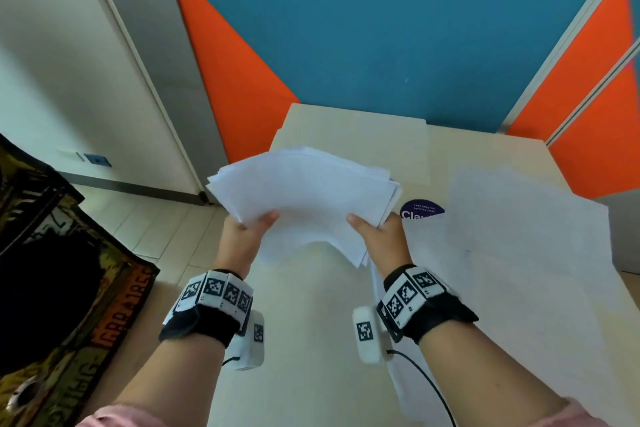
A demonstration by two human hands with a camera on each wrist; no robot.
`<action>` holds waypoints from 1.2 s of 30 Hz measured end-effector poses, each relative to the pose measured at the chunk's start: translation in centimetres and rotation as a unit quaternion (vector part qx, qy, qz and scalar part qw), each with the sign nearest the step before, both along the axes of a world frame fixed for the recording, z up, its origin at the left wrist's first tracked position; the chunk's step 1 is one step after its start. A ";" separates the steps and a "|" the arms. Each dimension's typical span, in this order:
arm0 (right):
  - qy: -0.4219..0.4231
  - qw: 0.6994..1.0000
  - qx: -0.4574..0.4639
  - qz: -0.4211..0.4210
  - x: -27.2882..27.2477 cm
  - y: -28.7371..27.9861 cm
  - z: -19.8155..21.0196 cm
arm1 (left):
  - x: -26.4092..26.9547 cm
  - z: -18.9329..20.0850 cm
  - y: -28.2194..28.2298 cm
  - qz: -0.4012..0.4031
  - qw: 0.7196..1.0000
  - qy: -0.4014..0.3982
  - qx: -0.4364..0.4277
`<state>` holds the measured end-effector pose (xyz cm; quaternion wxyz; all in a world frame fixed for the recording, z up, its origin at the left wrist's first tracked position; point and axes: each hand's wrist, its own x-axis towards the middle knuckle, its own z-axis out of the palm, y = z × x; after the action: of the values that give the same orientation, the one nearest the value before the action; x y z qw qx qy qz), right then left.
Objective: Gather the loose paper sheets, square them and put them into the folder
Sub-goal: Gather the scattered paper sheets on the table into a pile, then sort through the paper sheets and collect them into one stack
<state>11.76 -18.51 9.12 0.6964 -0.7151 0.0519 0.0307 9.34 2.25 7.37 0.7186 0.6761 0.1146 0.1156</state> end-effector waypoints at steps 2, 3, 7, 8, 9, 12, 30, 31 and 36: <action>-0.016 0.999 0.008 0.031 -0.1 -0.2 0.2 | -0.2 0.0 0.5 -0.029 0.998 -0.020 -0.043; -0.011 0.999 0.006 0.049 -0.2 -0.4 0.1 | -0.4 -0.3 0.9 -0.053 0.997 -0.015 -0.052; 0.074 0.994 -0.048 0.061 -0.9 -0.7 -0.5 | -1.2 -2.1 1.4 -0.092 0.991 0.092 -0.013; 0.083 0.993 -0.064 0.058 -1.1 -0.8 -0.7 | -1.3 -2.4 1.2 -0.086 0.991 0.107 -0.002; 0.084 0.993 -0.069 0.052 -1.3 -0.8 -0.9 | -1.3 -2.6 1.1 -0.078 0.990 0.115 0.007; 0.063 0.994 -0.060 0.065 -1.6 -1.2 -0.7 | -1.3 -2.5 0.7 -0.046 0.993 0.111 0.005; 0.091 0.991 -0.099 -0.016 -5.3 -12.7 0.7 | -1.2 -1.6 -9.6 -0.176 0.964 0.195 0.045; 0.119 0.986 -0.116 -0.022 -5.5 -13.9 0.2 | -1.2 -1.4 -10.6 -0.163 0.965 0.195 0.061; 0.267 0.907 -0.303 -0.119 -6.3 -23.2 -3.8 | -0.6 -1.8 -13.7 -0.108 0.964 0.214 0.114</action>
<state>5.42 -41.70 5.28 0.4049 -0.8452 0.3273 0.1205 8.77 -11.41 5.60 0.6039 0.7706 0.1785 -0.0982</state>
